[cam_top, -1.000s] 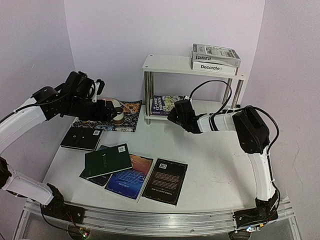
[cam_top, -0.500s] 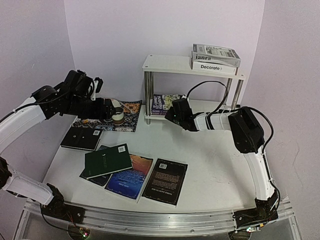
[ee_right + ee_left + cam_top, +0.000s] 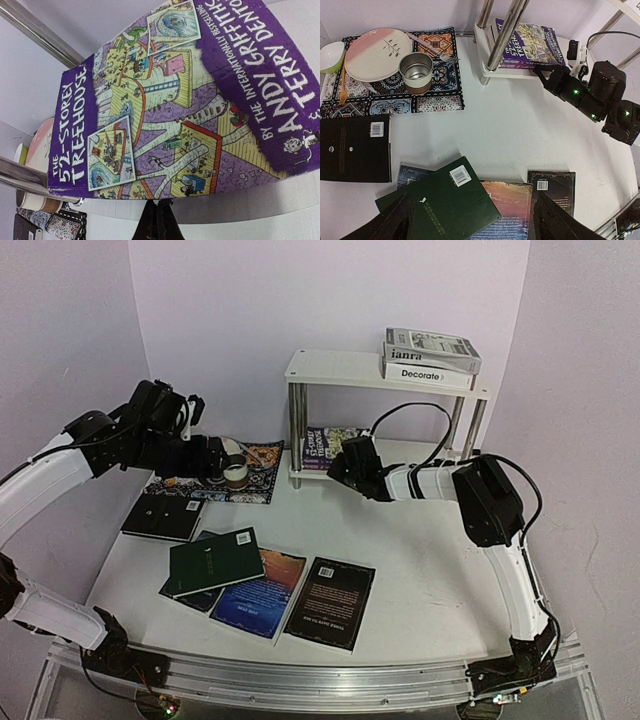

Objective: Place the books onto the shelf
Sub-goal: Adjust the book at the book pile on the shelf, then pick up the book from the book pile.

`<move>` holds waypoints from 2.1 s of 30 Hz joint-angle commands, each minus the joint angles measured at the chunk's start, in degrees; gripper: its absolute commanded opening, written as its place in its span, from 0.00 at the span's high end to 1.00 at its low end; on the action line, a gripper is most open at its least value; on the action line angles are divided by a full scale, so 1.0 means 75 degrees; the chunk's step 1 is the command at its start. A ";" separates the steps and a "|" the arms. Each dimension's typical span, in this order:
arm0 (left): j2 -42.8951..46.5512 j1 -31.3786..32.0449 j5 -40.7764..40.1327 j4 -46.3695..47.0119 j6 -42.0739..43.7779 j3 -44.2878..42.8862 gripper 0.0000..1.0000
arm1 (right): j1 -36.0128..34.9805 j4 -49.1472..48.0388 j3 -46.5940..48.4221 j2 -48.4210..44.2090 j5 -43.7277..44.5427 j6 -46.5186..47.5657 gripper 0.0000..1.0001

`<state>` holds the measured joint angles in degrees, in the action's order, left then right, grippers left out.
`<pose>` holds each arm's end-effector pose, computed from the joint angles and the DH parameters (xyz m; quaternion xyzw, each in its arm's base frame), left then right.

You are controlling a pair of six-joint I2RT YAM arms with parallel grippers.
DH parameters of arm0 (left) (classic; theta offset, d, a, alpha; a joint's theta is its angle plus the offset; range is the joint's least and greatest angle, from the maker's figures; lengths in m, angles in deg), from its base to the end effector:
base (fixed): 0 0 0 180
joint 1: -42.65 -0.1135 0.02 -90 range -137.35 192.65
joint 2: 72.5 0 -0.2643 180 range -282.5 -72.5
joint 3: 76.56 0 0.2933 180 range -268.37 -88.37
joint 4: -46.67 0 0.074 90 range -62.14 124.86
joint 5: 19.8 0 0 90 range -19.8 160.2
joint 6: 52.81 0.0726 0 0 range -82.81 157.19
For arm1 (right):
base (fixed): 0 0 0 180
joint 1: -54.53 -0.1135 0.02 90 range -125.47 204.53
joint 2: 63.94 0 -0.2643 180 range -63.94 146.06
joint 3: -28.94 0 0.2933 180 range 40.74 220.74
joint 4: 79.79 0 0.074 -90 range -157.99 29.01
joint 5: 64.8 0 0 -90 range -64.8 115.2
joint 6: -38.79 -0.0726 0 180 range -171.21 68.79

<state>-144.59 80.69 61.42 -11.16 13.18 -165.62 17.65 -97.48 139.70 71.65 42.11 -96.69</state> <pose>0.2663 -0.1943 0.3552 0.0792 0.9039 -0.1540 0.3912 0.5065 0.3536 0.1575 0.1526 0.7322 0.3480 0.5652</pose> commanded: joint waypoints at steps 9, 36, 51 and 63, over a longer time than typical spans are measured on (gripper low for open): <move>0.0216 -0.0352 0.0093 0.0136 -0.0694 -0.0034 0.05 | 0.0052 -0.0077 0.0180 -0.0140 -0.0350 0.0025 0.95; 0.0402 -0.2213 0.3142 -0.1002 -0.1482 0.1875 0.00 | -0.1729 0.4622 -0.1589 -0.2756 -0.2604 0.1369 0.28; 0.0552 -0.3443 0.2265 -0.1120 -0.2111 0.2256 0.00 | -0.0953 0.6312 -0.1427 -0.2927 -0.4667 0.0308 0.02; 0.0120 -0.3522 0.3476 -0.1098 -0.1600 0.2688 0.03 | -0.0950 0.6108 0.1076 -0.0847 -0.6363 -0.0198 0.07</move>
<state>-143.92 54.60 83.08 -19.57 0.09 -147.28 11.92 -51.82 140.29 60.27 1.52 -95.14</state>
